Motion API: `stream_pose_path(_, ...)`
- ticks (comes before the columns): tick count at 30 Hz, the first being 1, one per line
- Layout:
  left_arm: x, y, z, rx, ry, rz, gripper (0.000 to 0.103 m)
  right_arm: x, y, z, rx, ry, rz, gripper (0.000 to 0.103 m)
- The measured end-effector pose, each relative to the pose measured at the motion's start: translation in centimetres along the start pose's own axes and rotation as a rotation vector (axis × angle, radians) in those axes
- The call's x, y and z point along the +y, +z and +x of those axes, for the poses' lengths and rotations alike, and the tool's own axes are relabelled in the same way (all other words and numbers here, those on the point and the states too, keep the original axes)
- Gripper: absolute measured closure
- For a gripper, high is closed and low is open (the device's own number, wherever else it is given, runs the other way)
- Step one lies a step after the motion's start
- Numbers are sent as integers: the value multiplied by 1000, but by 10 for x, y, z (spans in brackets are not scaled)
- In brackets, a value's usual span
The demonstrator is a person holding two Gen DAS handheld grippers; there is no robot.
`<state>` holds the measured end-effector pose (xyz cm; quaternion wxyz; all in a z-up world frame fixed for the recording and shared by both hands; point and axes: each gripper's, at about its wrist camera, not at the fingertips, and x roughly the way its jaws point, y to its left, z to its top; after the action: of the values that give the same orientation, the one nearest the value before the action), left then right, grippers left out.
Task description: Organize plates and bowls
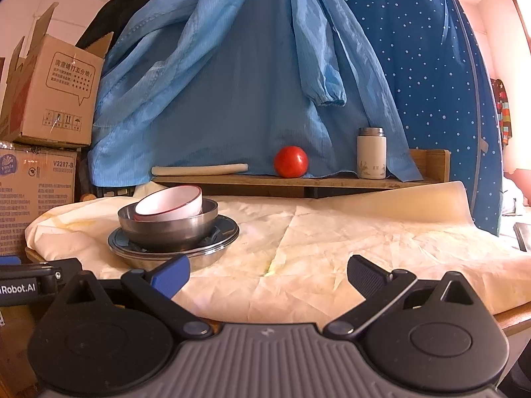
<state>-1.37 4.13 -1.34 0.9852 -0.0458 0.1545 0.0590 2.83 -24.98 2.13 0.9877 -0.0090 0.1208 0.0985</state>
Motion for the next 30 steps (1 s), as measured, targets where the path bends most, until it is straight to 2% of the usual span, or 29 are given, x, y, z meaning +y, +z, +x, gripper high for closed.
stream_pose_path(30,0,0,2,7,-2,3,1,0,0,4,15,1,-4,0)
